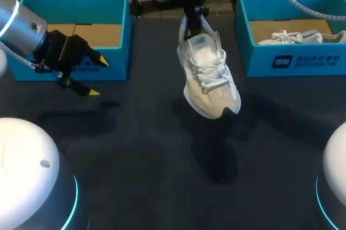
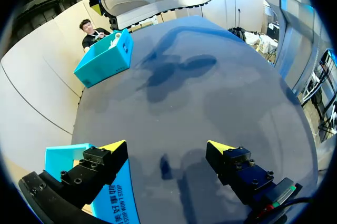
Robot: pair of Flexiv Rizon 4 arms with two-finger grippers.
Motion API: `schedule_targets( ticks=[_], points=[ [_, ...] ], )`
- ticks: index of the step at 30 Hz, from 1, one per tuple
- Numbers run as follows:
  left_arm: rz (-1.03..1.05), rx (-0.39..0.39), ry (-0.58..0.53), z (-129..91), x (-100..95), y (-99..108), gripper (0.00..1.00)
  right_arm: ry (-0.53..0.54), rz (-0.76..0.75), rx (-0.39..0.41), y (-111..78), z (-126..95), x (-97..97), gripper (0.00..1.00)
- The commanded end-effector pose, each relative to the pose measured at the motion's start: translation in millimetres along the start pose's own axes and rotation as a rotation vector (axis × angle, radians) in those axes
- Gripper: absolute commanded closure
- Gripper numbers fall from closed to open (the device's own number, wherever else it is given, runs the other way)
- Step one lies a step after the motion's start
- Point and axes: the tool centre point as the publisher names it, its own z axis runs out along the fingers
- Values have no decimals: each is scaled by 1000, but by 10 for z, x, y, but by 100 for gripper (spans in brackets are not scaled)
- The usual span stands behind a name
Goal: Take the shoe out of the shoebox, open the shoe tongue, remove and reinsert the insole, then place the shoe into the shoebox
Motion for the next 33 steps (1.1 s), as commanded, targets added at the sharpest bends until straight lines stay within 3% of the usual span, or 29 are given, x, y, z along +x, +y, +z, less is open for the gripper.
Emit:
schedule_targets(
  ticks=[1,5,13,18,21,22,24,33],
  points=[
    [1,-1,0,-8,10,-2,0,0,-1,-4,-18,-10,2,100],
    [1,-1,0,-8,10,-2,0,0,-1,-4,-18,-10,2,100],
    [1,-1,0,-8,10,-2,0,43,-4,-16,-410,217,-343,100],
    [1,-1,0,-8,10,-2,0,49,-49,-34,-899,364,-716,100],
    [1,-1,0,-8,10,-2,0,42,-57,-27,-1069,426,-833,100],
    [1,-1,0,-8,10,-2,0,31,-61,-20,-1247,467,-955,100],
    [1,-1,0,-8,10,-2,0,20,-57,-5,-1417,495,-1064,100],
    [1,-1,0,-8,10,-2,0,9,-53,-21,-2089,588,-1430,100]
  ],
)
